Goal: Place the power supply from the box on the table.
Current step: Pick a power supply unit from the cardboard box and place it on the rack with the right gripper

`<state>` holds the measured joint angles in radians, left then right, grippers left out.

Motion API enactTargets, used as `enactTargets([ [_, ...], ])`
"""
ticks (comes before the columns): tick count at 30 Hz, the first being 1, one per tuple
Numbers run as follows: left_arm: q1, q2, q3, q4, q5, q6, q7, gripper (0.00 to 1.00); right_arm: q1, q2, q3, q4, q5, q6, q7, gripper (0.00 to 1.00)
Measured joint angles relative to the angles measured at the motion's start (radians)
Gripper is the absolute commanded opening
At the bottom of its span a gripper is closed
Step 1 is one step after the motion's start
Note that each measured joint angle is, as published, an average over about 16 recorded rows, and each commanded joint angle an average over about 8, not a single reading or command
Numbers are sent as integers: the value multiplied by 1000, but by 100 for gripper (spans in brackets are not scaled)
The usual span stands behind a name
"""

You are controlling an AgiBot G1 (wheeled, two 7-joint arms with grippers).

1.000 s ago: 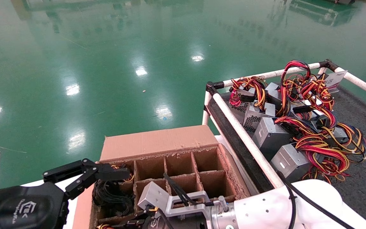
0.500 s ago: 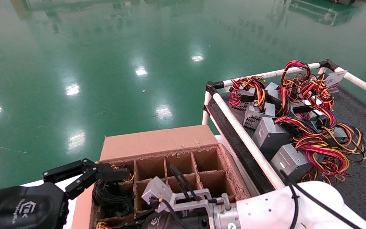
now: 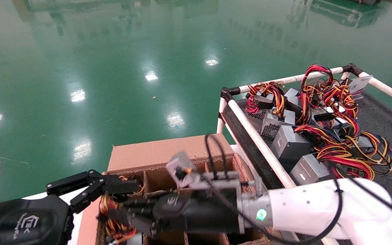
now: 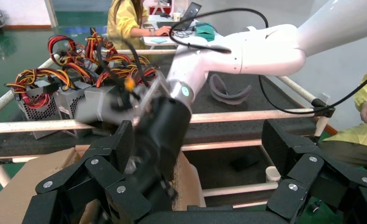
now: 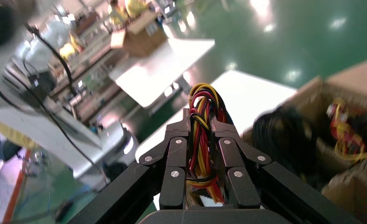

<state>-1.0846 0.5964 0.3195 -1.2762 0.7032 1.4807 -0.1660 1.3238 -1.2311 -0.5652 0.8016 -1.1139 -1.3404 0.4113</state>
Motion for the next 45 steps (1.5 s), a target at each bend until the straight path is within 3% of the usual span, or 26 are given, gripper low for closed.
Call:
enactTargets([
  [13,0,0,0,0,0,0,0,100,27,70,60,107,85,19,137,0],
  [30,0,0,1,0,-1,0,0,100,72,194,153,253,150,145,317,0],
  [38,0,0,1,0,-1,-1,1,100,164,294,228,257,161,201,329,0],
  [45,0,-1,1,0,-1,-1,1,100,285,363,271,159,126,229,267,0],
])
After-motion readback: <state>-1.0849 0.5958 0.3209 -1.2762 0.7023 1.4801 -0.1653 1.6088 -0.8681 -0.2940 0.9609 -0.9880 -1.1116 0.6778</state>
